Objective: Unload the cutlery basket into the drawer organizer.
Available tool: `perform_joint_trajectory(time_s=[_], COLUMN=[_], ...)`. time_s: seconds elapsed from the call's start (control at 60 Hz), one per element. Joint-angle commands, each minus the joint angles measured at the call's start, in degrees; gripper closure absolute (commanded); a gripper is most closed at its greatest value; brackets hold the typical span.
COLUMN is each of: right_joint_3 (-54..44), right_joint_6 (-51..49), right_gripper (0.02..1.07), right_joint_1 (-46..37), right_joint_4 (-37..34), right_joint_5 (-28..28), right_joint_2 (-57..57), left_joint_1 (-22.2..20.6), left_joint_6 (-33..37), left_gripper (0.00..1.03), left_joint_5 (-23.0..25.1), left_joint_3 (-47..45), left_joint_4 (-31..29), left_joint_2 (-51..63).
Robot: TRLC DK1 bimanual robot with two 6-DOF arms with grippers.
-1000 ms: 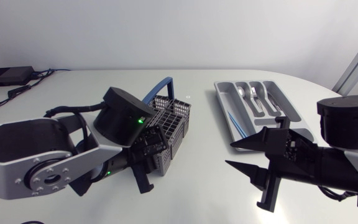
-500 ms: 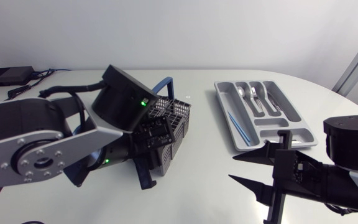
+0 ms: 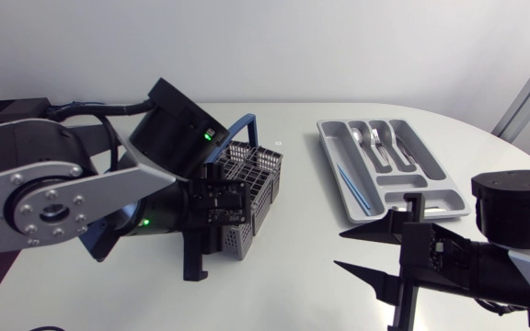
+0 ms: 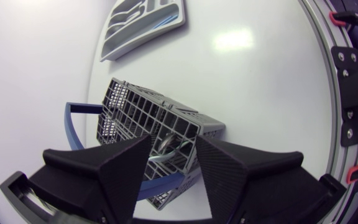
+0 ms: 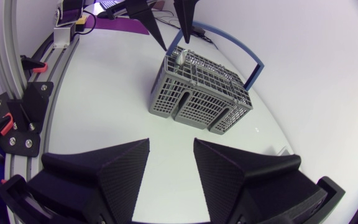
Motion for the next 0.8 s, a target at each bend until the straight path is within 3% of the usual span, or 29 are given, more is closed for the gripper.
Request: perform_joint_trajectory(time_s=[0.0,0.267,0.783], right_joint_3=[-1.4,-0.6,0.3], right_joint_6=[-0.9,-0.9,-0.9], right_gripper=[0.53,0.53,0.53], right_joint_1=[-0.4,-0.5,-1.1], right_joint_4=[0.7,1.3,4.0], right_joint_5=[-0.4,-1.0,-2.3], right_joint_2=[0.9,2.8,7.0], left_joint_1=[2.1,4.9,6.2], left_joint_6=[6.0,17.7,27.1], left_gripper=[0.52,0.52,0.52], left_joint_5=[1.5,2.4,5.1], left_joint_3=[1.6,4.0,6.3], left_joint_4=[-2.1,-3.0,-4.5], left_joint_2=[0.0,1.9,6.8])
